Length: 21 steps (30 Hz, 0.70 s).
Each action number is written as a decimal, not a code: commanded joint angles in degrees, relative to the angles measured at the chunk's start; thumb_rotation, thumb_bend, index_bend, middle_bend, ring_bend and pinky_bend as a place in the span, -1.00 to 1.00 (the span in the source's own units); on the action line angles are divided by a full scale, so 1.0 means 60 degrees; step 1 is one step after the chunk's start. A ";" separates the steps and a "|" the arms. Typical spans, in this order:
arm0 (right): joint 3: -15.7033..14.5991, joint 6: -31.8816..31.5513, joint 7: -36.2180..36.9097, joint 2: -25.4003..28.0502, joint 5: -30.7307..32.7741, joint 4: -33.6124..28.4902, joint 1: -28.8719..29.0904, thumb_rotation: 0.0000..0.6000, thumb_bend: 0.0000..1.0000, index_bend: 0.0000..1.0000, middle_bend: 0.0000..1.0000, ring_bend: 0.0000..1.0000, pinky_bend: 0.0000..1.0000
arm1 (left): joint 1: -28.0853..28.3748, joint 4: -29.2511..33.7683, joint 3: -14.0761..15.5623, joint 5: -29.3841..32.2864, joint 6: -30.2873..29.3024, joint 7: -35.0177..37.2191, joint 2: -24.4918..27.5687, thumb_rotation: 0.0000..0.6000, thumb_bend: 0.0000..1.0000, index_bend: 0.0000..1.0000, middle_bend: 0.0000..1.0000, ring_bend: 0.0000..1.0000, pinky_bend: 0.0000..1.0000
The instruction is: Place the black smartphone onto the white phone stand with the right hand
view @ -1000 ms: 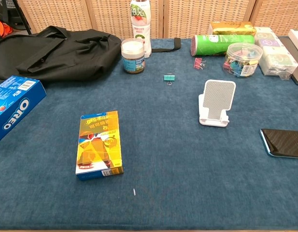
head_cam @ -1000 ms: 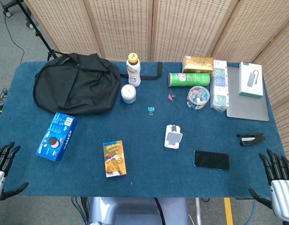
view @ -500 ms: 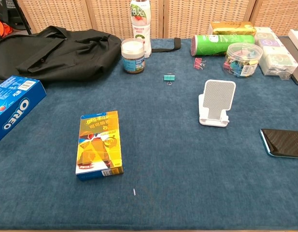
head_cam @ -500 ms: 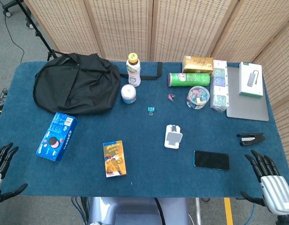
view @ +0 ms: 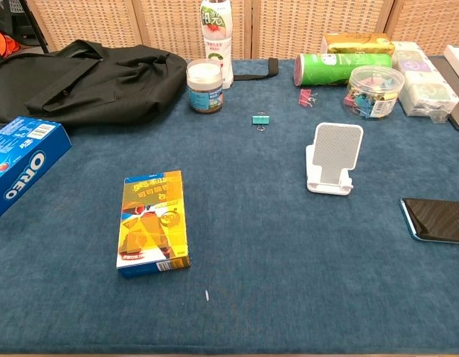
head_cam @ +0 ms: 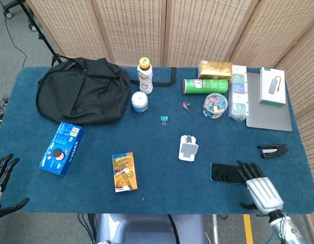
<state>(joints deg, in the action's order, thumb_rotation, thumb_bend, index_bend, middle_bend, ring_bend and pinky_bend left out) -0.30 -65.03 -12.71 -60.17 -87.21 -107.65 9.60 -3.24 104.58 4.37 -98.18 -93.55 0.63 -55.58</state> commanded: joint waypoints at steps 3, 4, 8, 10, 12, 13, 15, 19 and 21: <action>0.0532 0.0695 -0.0964 -0.1176 0.1203 0.0468 0.0742 1.00 -1.00 -0.88 -0.94 -1.00 -1.00 | 0.0040 0.0037 -0.0032 0.0094 0.0096 -0.0019 0.0017 1.00 -1.00 -1.00 -1.00 -1.00 -1.00; 0.0567 0.0765 -0.1110 -0.1301 0.1333 0.0555 0.0826 1.00 -1.00 -0.86 -0.92 -1.00 -1.00 | 0.0048 0.0047 -0.0038 0.0116 0.0119 -0.0035 0.0013 1.00 -1.00 -1.00 -1.00 -1.00 -1.00; 0.0650 0.0879 -0.1611 -0.1741 0.1823 0.0790 0.1060 1.00 -1.00 -0.79 -0.84 -0.95 -0.91 | 0.0069 0.0075 -0.0056 0.0169 0.0177 -0.0091 0.0004 1.00 -1.00 -1.00 -1.00 -1.00 -1.00; 0.0657 0.0914 -0.1736 -0.1874 0.1985 0.0887 0.1129 1.00 -1.00 -0.76 -0.78 -0.90 -0.88 | 0.0074 0.0091 -0.0058 0.0193 0.0199 -0.0097 0.0006 1.00 -1.00 -1.00 -1.00 -1.00 -1.00; 0.0668 0.0926 -0.1871 -0.2018 0.2137 0.1010 0.1194 1.00 -1.00 -0.71 -0.72 -0.84 -0.86 | 0.0079 0.0098 -0.0062 0.0215 0.0217 -0.0099 0.0008 1.00 -1.00 -1.00 -1.00 -1.00 -1.00; 0.0669 0.0920 -0.1960 -0.2107 0.2218 0.1091 0.1227 1.00 -1.00 -0.68 -0.69 -0.81 -0.85 | 0.0081 0.0101 -0.0065 0.0228 0.0226 -0.0103 0.0007 1.00 -1.00 -1.00 -1.00 -1.00 -1.00; 0.0666 0.0941 -0.2133 -0.2323 0.2415 0.1351 0.1312 1.00 -1.00 -0.64 -0.65 -0.77 -0.80 | 0.0090 0.0111 -0.0073 0.0253 0.0250 -0.0120 0.0000 1.00 -1.00 -1.00 -1.00 -1.00 -1.00; 0.0667 0.0877 -0.2242 -0.2603 0.2656 0.1818 0.1395 1.00 -1.00 -0.63 -0.59 -0.70 -0.71 | 0.0090 0.0121 -0.0086 0.0286 0.0256 -0.0126 -0.0006 1.00 -1.00 -1.00 -1.00 -1.00 -1.00; 0.0652 0.0868 -0.2159 -0.2680 0.2706 0.1979 0.1416 1.00 -1.00 -0.63 -0.57 -0.67 -0.66 | 0.0096 0.0123 -0.0094 0.0303 0.0272 -0.0147 -0.0017 1.00 -1.00 -1.00 -1.00 -1.00 -1.00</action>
<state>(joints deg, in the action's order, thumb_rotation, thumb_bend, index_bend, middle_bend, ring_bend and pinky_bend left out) 3.67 -59.71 -25.85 -75.81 -71.35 -96.38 17.89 -2.67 105.32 3.81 -96.37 -91.92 -0.25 -55.67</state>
